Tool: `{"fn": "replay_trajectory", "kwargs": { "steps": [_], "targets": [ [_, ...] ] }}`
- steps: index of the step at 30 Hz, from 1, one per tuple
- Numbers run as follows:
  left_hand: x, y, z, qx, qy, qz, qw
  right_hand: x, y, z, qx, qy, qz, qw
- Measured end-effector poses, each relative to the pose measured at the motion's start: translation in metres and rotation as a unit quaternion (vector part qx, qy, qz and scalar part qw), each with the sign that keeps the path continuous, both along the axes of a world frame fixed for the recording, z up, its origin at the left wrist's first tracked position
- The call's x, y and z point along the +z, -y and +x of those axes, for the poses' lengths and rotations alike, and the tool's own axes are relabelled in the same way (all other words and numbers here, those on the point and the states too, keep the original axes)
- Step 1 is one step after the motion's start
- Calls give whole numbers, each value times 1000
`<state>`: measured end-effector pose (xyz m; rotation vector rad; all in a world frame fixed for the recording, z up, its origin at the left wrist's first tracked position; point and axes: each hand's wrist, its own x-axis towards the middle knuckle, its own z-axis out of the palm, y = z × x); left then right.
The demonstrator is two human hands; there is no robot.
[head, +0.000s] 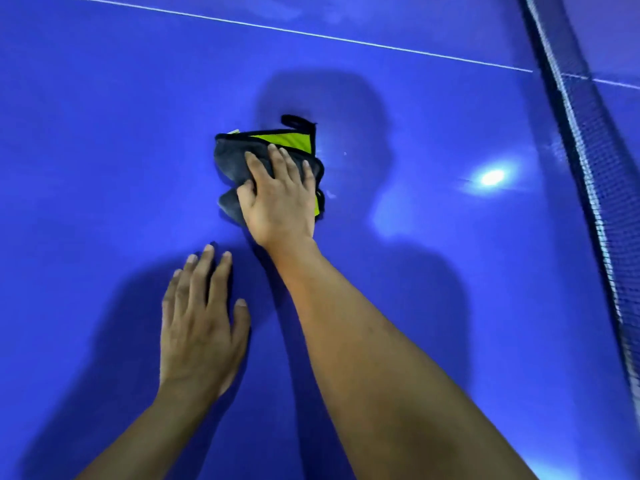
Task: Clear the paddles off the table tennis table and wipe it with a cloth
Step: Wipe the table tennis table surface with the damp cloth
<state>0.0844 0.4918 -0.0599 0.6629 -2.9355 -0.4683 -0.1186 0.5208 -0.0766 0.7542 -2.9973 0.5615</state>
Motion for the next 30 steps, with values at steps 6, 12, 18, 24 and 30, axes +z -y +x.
{"fn": "replay_trajectory", "kwargs": {
  "steps": [6,12,18,24,30],
  "targets": [
    [-11,-98,-10,-81,30,-18,996,5,-163,-42,-107,4,39,993],
    [-15,-105,-11,-69,35,-44,996,12,-326,-63,-210,-18,33,977],
    [-10,-113,-11,-50,36,-29,998,15,-431,-52,-309,-22,25,950],
    [-7,-99,-9,-93,2,77,993,16,-415,-46,-345,-19,45,937],
    [-10,-62,45,-128,19,-3,992,8,-293,-9,-217,-62,65,972]
  ]
}}
